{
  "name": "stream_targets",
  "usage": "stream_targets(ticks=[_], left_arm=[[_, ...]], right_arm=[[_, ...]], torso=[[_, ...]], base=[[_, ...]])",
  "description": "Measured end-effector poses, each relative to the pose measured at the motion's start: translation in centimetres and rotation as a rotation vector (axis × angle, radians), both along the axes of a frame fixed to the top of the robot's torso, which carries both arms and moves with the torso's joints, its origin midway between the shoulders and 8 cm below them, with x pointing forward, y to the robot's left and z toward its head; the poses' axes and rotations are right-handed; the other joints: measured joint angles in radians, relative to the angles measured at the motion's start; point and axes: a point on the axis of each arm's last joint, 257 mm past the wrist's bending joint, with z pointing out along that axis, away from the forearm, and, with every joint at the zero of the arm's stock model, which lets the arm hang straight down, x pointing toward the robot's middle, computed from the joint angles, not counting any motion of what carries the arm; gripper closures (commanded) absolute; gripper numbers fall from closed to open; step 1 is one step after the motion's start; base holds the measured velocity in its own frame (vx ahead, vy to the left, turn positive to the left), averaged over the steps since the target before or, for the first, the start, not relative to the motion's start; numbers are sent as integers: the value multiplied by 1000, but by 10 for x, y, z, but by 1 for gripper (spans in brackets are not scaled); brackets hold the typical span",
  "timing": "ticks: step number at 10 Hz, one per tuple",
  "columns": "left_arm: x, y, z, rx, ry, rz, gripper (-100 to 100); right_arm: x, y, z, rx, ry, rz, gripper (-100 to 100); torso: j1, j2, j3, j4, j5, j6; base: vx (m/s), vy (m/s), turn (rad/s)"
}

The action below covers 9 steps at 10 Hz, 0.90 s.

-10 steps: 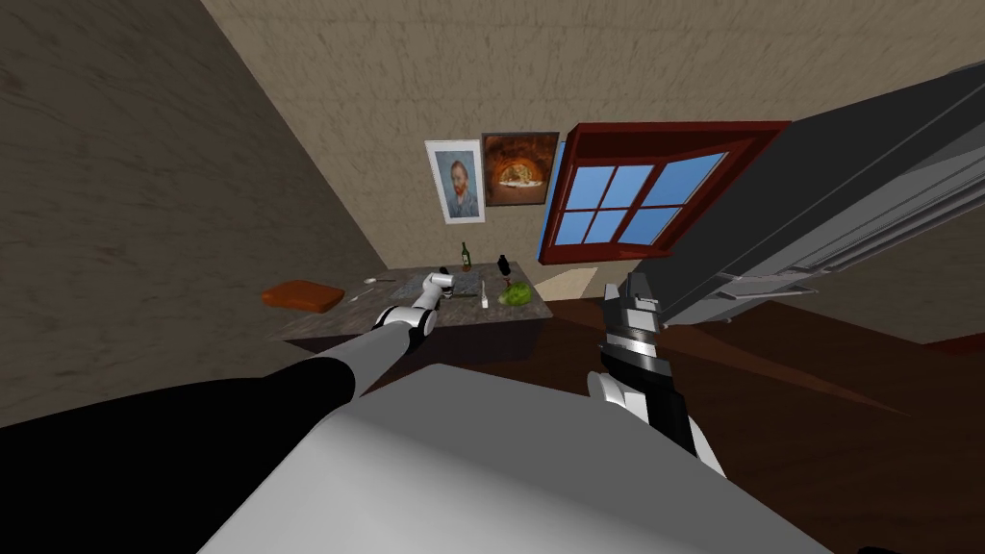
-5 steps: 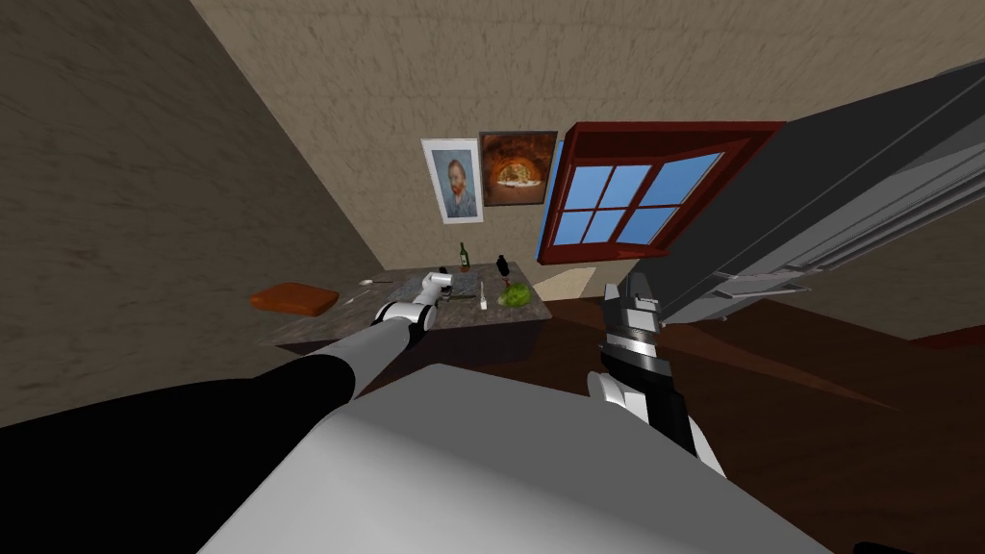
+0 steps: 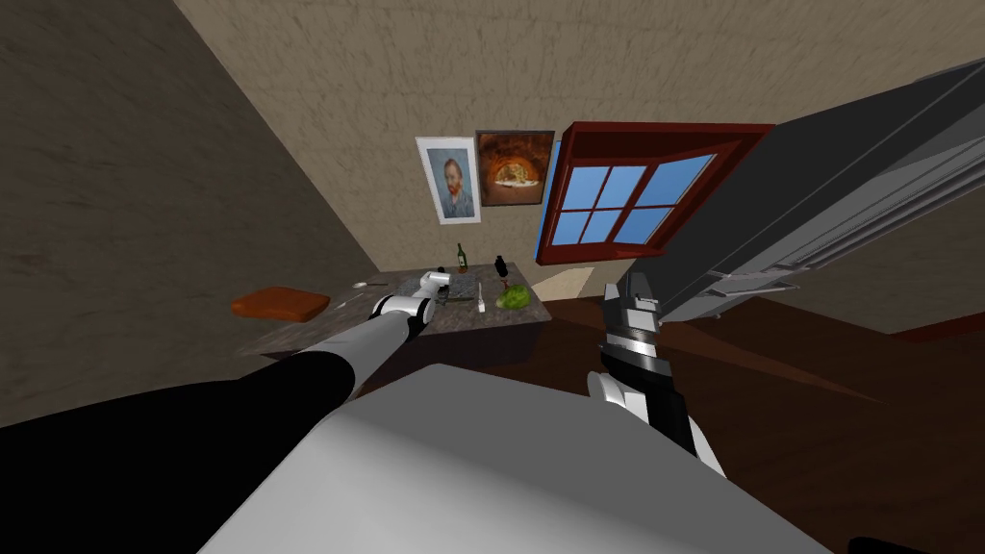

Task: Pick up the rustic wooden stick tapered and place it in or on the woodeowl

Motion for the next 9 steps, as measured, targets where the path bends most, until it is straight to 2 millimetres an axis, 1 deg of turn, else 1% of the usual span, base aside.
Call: stream_targets(ticks=[1, 2, 4, 5, 9], left_arm=[[-1, 0, 0, -1, 5, 2, 0], [-1, 0, 0, -1, 4, 2, -100], [-7, -1, -17, -1, 5, -1, -100], [-7, -1, -18, -1, 3, -1, 100], [-7, -1, -18, -1, 3, 0, 100]], right_arm=[[0, 0, 0, 0, 0, 0, 0], [0, 0, 0, 0, 0, 0, 0], [0, 0, 0, 0, 0, 0, 0], [0, 0, 0, 0, 0, 0, 0], [0, 0, 0, 0, 0, 0, 0]], torso=[[0, 1, 1, 0, 0, 0], [0, 2, 1, 0, 0, 0], [2, -1, -1, 0, 1, 0], [1, 0, 0, 0, 0, 0], [0, 2, 1, 0, 0, 0]], base=[[0, 0, 0], [35, 20, 7], [51, 23, 5], [0, 0, 0], [0, 0, 0]])
